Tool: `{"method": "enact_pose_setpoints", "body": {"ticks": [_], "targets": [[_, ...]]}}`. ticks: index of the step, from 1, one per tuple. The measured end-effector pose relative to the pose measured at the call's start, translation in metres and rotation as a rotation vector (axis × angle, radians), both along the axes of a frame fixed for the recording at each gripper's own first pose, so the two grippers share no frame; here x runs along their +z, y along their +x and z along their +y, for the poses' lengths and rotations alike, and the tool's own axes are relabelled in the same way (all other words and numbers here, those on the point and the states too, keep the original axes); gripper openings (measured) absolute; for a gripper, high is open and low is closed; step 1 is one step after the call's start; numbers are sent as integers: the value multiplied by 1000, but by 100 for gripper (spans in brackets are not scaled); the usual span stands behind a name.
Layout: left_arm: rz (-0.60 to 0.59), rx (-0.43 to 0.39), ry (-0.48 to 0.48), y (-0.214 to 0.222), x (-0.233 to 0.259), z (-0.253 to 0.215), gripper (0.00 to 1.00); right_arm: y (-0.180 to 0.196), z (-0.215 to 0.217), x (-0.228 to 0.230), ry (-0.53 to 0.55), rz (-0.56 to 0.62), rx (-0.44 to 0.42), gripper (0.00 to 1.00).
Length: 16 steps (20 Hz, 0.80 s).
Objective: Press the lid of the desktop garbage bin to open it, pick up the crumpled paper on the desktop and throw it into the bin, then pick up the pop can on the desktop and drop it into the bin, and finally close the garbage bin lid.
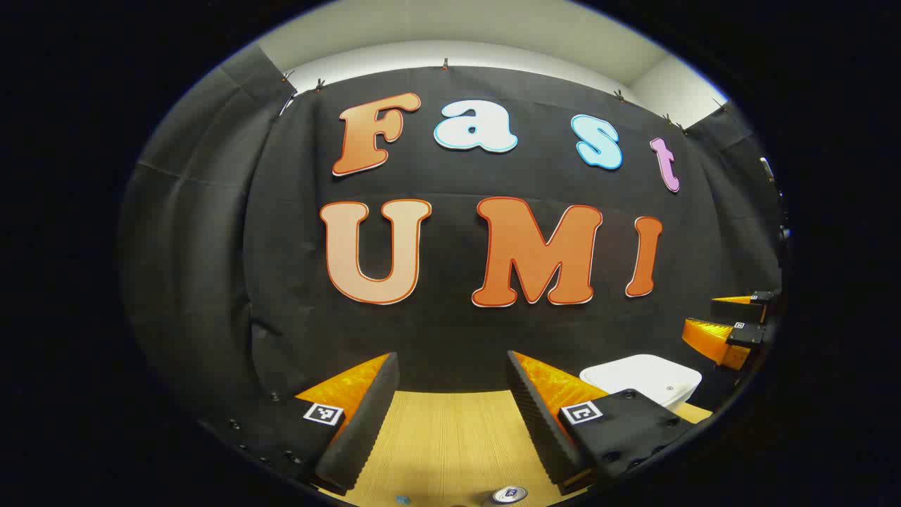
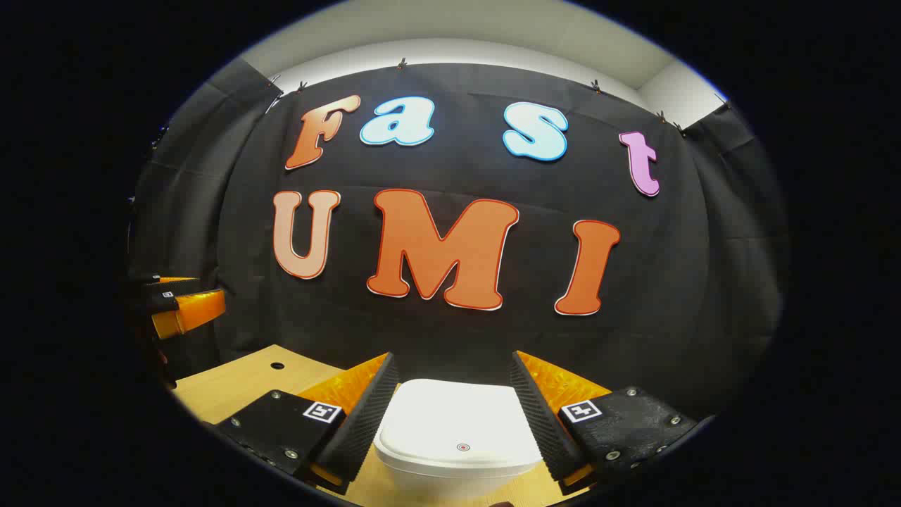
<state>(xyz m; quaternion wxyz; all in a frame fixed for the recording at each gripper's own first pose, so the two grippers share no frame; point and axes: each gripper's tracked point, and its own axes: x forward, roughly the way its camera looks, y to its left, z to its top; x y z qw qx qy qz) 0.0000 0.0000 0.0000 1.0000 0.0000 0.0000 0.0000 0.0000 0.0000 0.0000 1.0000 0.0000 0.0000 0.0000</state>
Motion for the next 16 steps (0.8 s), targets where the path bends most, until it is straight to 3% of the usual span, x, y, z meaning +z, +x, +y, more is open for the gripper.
{"method": "enact_pose_setpoints", "body": {"ticks": [16], "targets": [[-9,2,51,7,7,-6,98,18,-12,2,-4,12,9,95]]}}
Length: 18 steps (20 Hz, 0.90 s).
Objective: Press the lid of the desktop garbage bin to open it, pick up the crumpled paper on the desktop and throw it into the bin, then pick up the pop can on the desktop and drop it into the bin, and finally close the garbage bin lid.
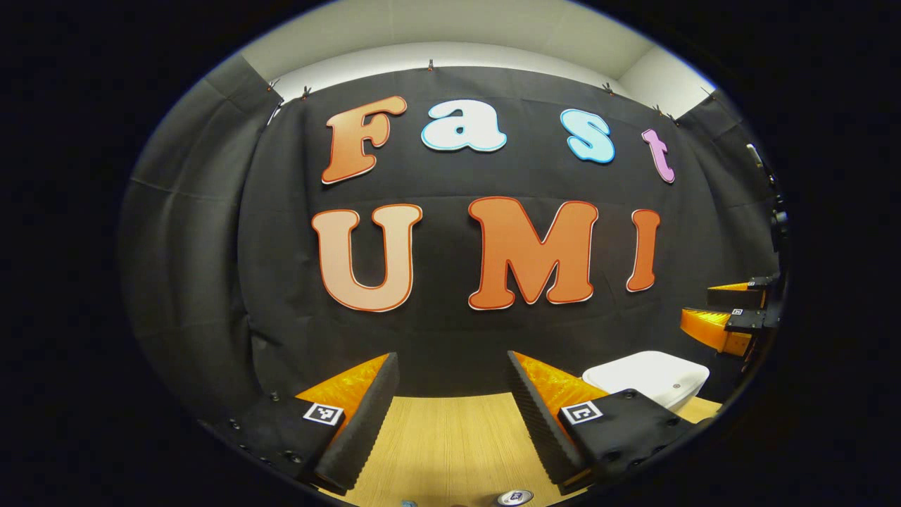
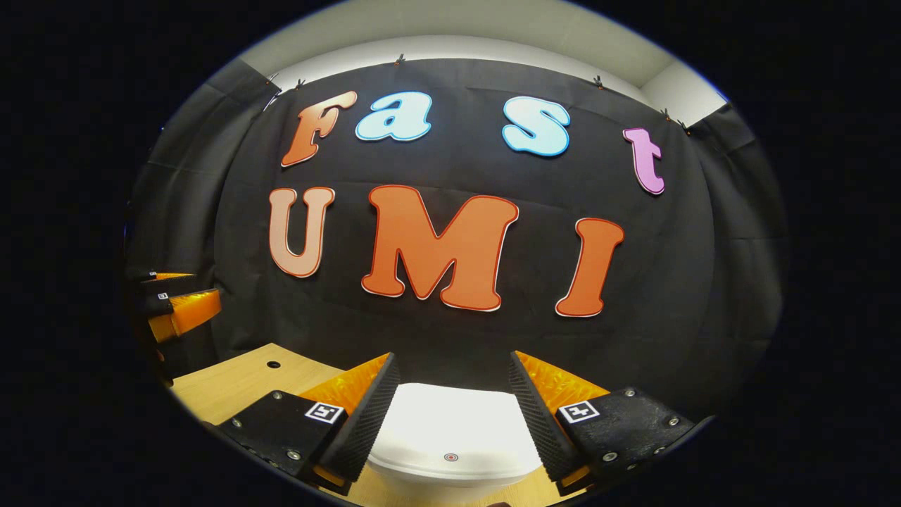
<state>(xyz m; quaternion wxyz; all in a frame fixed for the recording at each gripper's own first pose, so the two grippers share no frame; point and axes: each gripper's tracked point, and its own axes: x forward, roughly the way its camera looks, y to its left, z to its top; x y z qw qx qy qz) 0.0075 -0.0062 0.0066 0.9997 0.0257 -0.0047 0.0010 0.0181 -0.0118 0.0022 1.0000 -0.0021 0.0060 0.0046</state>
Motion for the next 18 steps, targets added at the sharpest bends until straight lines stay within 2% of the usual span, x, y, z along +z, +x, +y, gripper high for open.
{"method": "enact_pose_setpoints", "body": {"ticks": [4,8,10,11,12,13,14,15,18], "targets": [[1,15,-3,-7,0,3,96,0,-7,-2,-23,18,-2,92],[11,30,2,-11,-4,6,96,-2,-10,0,-28,9,8,81],[15,35,4,-13,-5,7,96,-3,-8,1,-21,11,23,72],[18,38,5,-14,-6,8,96,-3,-10,0,-15,11,24,62],[20,43,8,-15,-6,9,95,-3,-10,-2,-7,18,27,56],[22,52,12,-16,-7,11,95,-2,-11,-3,3,26,26,45],[25,59,15,-16,-8,12,98,-1,-12,-5,13,34,26,41],[28,61,16,-17,-10,12,96,0,-15,-8,20,38,16,31],[34,73,20,-19,-13,13,97,2,-21,-18,23,63,2,16]]}}
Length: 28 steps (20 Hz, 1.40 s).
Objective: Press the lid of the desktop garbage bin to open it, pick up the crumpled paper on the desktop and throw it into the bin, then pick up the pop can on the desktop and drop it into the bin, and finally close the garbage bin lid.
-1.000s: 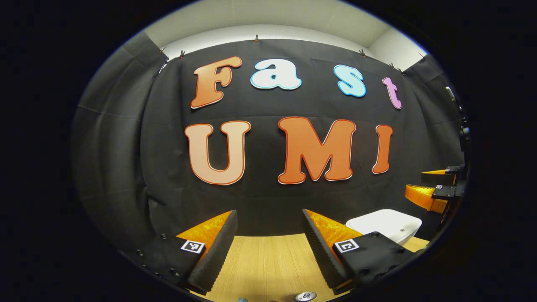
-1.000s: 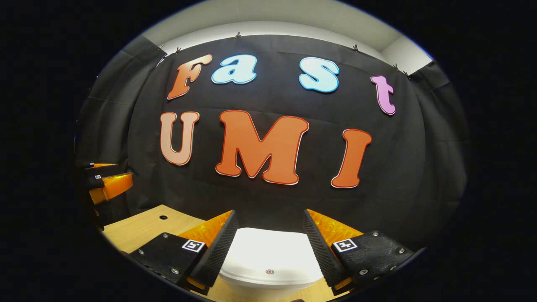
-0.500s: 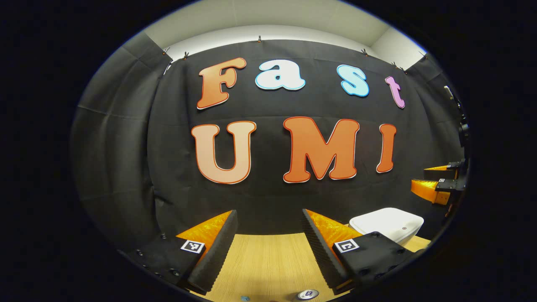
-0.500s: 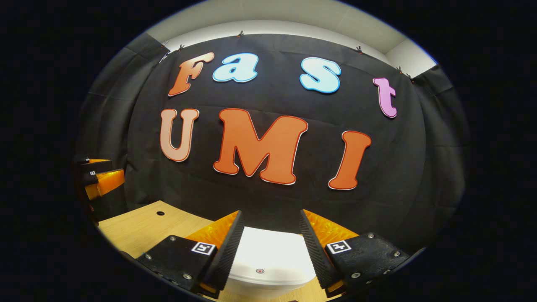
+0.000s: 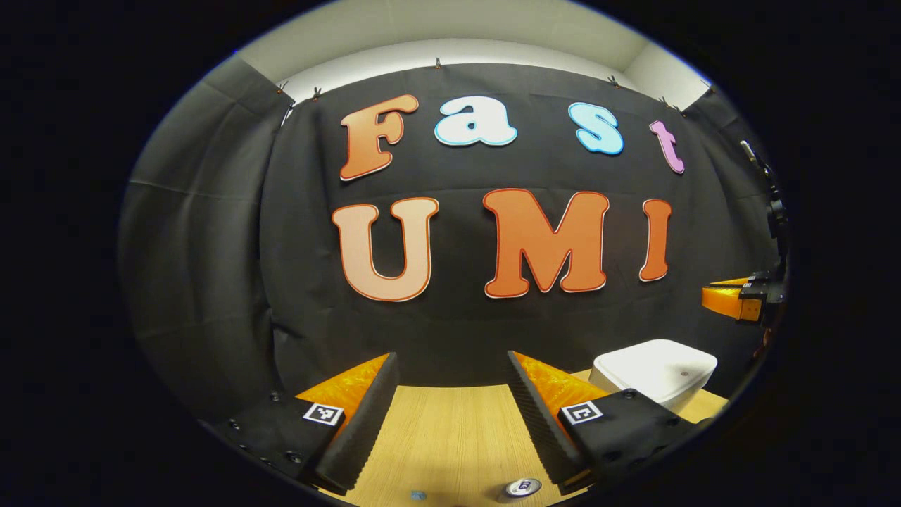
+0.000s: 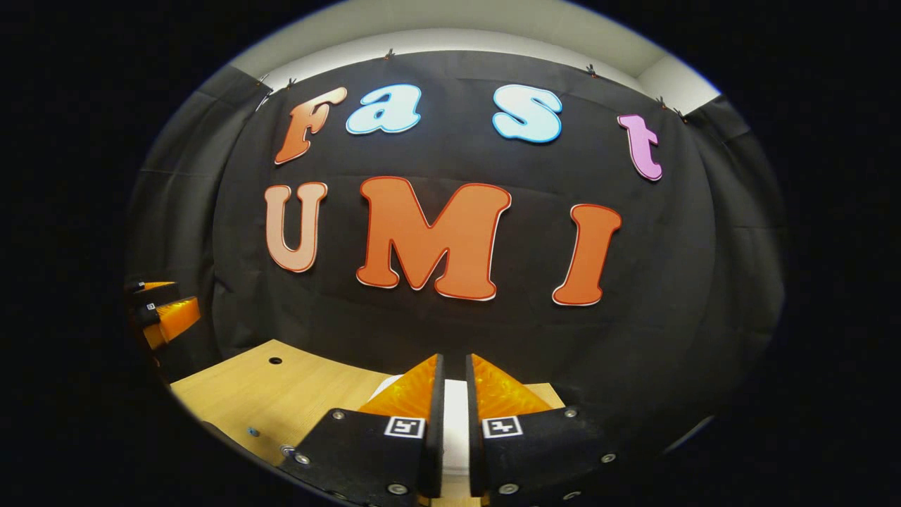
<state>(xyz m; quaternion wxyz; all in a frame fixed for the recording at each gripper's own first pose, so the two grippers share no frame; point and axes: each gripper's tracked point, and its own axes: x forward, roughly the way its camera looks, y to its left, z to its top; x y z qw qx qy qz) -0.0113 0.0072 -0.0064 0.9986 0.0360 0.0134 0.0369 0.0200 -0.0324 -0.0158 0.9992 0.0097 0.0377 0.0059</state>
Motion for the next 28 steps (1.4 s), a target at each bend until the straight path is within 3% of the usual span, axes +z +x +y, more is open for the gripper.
{"method": "enact_pose_setpoints", "body": {"ticks": [1,3,23,28], "targets": [[3,2,1,-8,-1,0,97,0,-2,-5,-2,10,-3,7],[11,11,3,-14,-6,2,97,0,0,-17,16,39,17,2],[136,71,23,-22,-41,-6,97,-7,25,-120,-10,291,155,1],[209,83,23,-30,-66,-11,96,-10,26,-120,-25,276,164,1]]}}
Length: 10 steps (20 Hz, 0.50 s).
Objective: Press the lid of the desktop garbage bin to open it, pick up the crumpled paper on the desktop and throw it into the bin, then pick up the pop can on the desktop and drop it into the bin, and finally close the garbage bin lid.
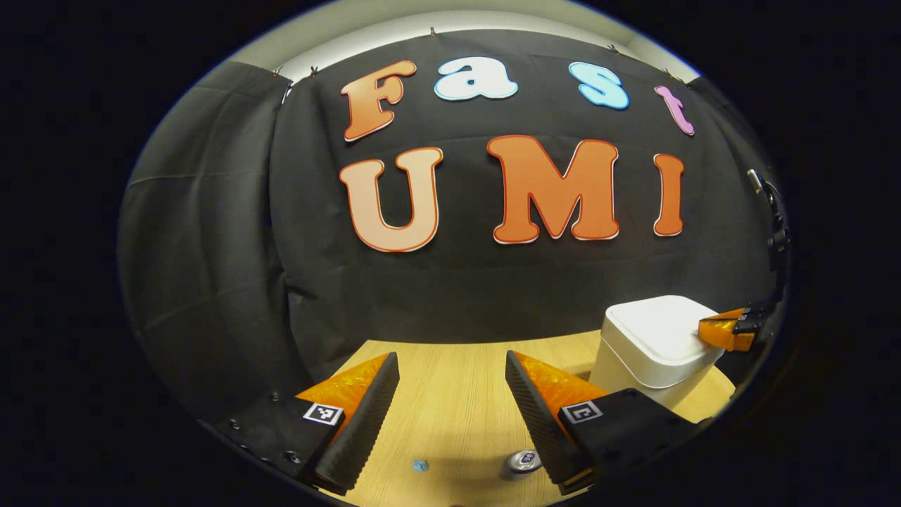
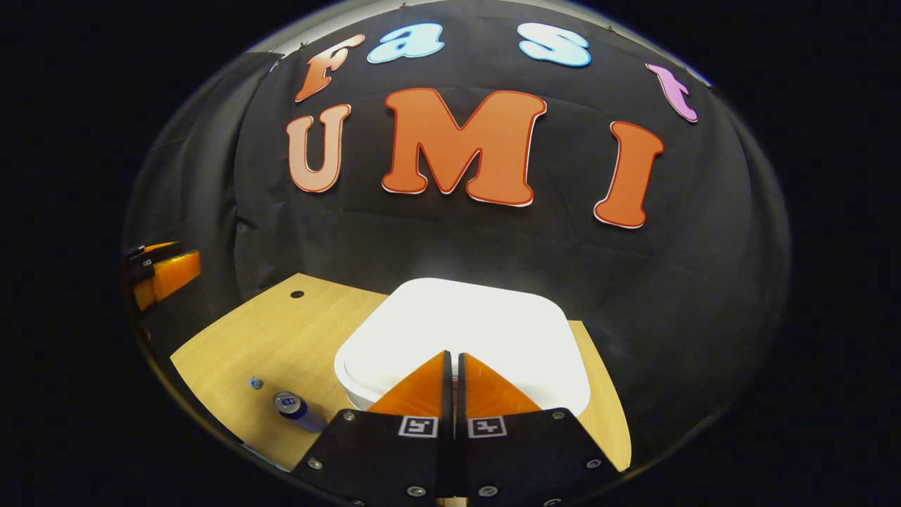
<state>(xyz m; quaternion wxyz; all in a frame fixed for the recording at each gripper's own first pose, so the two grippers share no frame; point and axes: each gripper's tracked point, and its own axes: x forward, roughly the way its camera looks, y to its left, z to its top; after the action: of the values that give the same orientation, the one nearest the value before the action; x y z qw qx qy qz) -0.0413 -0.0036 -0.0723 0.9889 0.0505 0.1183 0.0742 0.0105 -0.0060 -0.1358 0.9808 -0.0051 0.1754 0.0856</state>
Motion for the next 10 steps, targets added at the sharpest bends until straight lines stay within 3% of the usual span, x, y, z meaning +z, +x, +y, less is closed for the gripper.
{"method": "enact_pose_setpoints", "body": {"ticks": [5,10], "targets": [[9,16,9,-2,-3,-7,95,0,1,-3,21,20,7,1],[-9,57,9,-8,3,-8,97,1,1,9,-33,-52,64,1]]}}
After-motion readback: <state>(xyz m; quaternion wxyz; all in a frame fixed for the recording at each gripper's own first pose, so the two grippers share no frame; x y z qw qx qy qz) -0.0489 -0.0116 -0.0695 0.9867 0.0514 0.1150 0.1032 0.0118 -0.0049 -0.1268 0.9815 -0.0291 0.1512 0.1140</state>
